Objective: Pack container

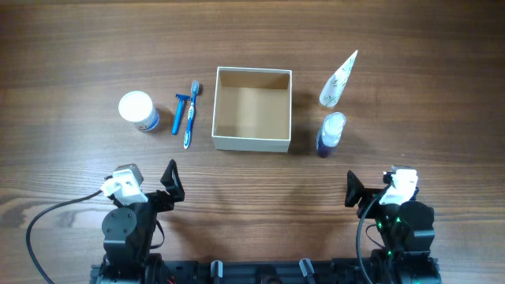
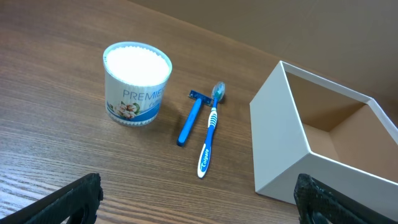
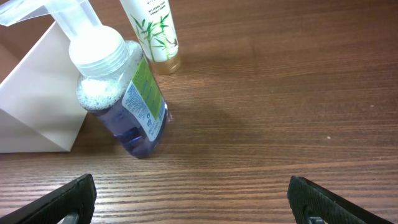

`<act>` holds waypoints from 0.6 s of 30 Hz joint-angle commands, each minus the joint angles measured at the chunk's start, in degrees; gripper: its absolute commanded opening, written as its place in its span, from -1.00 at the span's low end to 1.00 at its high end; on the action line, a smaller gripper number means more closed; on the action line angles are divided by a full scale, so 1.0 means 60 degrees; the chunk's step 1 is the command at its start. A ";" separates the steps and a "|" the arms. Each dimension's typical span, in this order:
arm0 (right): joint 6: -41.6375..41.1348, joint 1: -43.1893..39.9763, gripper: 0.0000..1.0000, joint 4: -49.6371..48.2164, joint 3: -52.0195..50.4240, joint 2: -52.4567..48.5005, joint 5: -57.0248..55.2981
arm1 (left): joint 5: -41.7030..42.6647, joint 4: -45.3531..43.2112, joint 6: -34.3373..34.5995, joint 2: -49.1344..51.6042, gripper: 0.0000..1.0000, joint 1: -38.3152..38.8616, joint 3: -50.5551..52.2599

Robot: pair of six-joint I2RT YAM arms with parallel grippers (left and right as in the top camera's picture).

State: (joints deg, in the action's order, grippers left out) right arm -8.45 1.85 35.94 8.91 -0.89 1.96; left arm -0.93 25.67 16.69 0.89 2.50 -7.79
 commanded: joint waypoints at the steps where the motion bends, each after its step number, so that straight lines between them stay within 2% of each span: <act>1: 0.0131 0.0029 1.00 -0.0022 0.0029 0.0076 0.0153 | 0.0044 -0.0025 0.0047 -0.0055 1.00 -0.0047 0.0058; 11: 0.0135 0.0029 1.00 -0.0029 0.0029 0.0076 0.0153 | 0.0044 -0.0022 0.0047 -0.0055 0.99 -0.0047 0.0058; 14: 0.0102 0.0029 0.99 -0.0965 -0.0007 0.0076 0.0171 | 0.0044 -0.0022 0.0047 -0.0055 0.99 -0.0047 0.0058; 16: -0.0681 0.0029 1.00 -0.1687 -0.0007 0.0076 0.0379 | 0.0044 -0.0022 0.0047 -0.0055 1.00 -0.0047 0.0058; 18: -0.2306 0.0029 1.00 -0.1934 -0.0007 0.0076 0.0616 | 0.0044 -0.0022 0.0047 -0.0055 1.00 -0.0047 0.0058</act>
State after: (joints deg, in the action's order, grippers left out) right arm -10.61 1.85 25.98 8.82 -0.89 2.68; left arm -0.93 25.69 16.67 0.89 2.50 -7.79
